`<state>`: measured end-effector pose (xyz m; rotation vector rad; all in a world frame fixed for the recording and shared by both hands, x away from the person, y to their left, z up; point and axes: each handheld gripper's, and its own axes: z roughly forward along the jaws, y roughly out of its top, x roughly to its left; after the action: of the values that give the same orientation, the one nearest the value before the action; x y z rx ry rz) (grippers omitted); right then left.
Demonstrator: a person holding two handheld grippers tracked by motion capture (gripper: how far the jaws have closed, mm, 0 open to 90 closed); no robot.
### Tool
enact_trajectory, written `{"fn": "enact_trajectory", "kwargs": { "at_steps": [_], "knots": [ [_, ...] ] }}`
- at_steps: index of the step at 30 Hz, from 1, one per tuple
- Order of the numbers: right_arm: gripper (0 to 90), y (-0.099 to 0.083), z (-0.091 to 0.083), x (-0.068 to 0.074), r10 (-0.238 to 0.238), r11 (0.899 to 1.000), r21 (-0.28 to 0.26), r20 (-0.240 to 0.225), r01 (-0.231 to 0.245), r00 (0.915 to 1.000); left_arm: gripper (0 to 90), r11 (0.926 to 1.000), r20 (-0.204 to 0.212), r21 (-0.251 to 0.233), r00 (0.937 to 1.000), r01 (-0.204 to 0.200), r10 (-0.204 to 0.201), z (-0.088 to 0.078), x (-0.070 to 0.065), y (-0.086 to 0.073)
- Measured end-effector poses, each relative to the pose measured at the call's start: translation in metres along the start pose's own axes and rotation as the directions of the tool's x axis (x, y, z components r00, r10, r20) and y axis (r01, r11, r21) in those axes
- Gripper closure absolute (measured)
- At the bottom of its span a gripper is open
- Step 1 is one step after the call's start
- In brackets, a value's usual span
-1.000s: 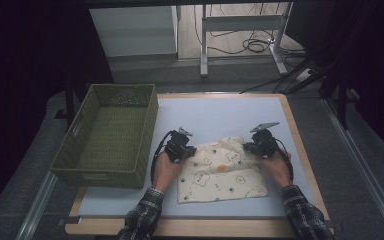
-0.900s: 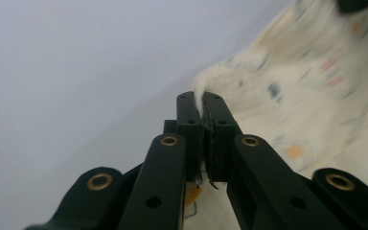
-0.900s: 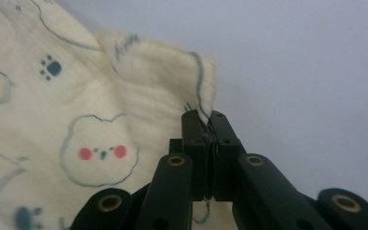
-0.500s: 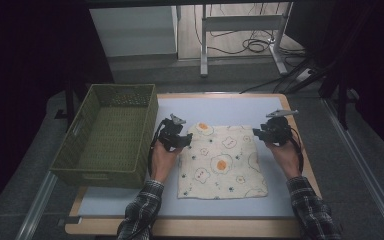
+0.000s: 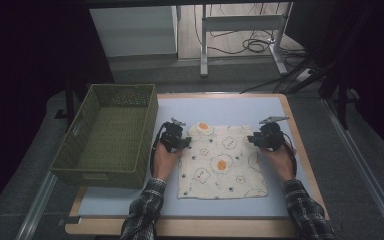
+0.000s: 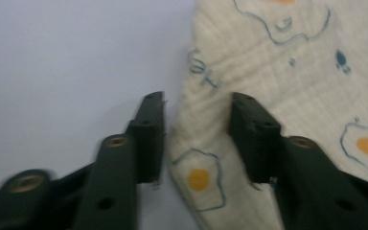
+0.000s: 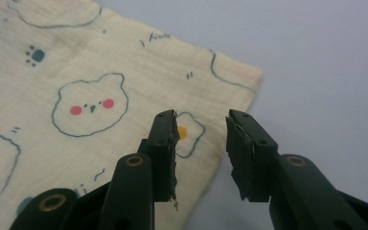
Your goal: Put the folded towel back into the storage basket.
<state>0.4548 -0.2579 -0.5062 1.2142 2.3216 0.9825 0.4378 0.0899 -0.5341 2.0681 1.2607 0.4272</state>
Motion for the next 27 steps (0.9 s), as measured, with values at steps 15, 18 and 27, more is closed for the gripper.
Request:
{"fn": "enact_trajectory", "kwargs": {
  "at_steps": [15, 18, 27],
  "knots": [
    [64.9, -0.002, 0.005, -0.001, -0.006, 1.000, 0.011, 0.011, 0.006, 0.9999, 46.7, 0.9981, -0.156, -0.059, 0.9877, -0.017, 0.008, -0.019, 0.009, 0.017],
    [64.9, 0.000, 0.005, -0.005, 0.010, 1.000, 0.002, 0.004, -0.010, 0.9999, 50.6, 0.9938, -0.050, -0.074, 0.9950, 0.083, -0.087, -0.013, 0.020, 0.018],
    [64.1, 0.001, 0.013, -0.003, 0.012, 1.000, 0.008, -0.009, -0.012, 0.9999, 81.6, 0.9991, 0.030, -0.037, 0.9993, -0.023, 0.024, 0.002, 0.005, 0.020]
  ]
}}
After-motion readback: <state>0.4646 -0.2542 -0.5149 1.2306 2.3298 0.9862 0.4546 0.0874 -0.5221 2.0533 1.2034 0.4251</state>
